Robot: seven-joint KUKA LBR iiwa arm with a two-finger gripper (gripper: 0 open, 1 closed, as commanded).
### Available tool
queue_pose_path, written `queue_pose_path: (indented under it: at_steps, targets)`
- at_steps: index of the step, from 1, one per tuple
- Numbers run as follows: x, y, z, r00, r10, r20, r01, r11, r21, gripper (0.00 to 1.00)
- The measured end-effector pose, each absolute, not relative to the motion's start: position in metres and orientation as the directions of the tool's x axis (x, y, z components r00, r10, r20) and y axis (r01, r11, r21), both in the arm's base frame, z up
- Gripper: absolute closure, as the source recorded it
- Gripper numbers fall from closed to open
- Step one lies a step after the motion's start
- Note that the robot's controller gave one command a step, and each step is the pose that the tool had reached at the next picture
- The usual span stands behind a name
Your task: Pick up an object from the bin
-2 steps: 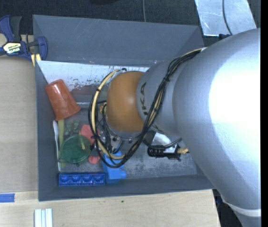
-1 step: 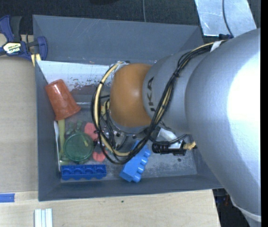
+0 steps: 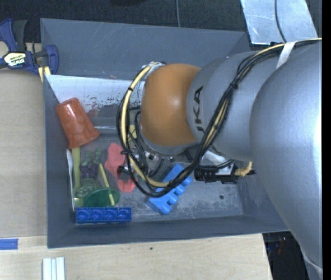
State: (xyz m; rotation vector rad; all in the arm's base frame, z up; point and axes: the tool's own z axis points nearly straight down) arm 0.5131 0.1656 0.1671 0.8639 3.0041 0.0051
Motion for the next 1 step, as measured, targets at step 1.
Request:
queue_pose_path:
  at_steps: [1]
  targets:
    - [0.5134,0.1654,0.203,-0.848,0.53,-0.015,0.53,0.848,0.008,1.0]
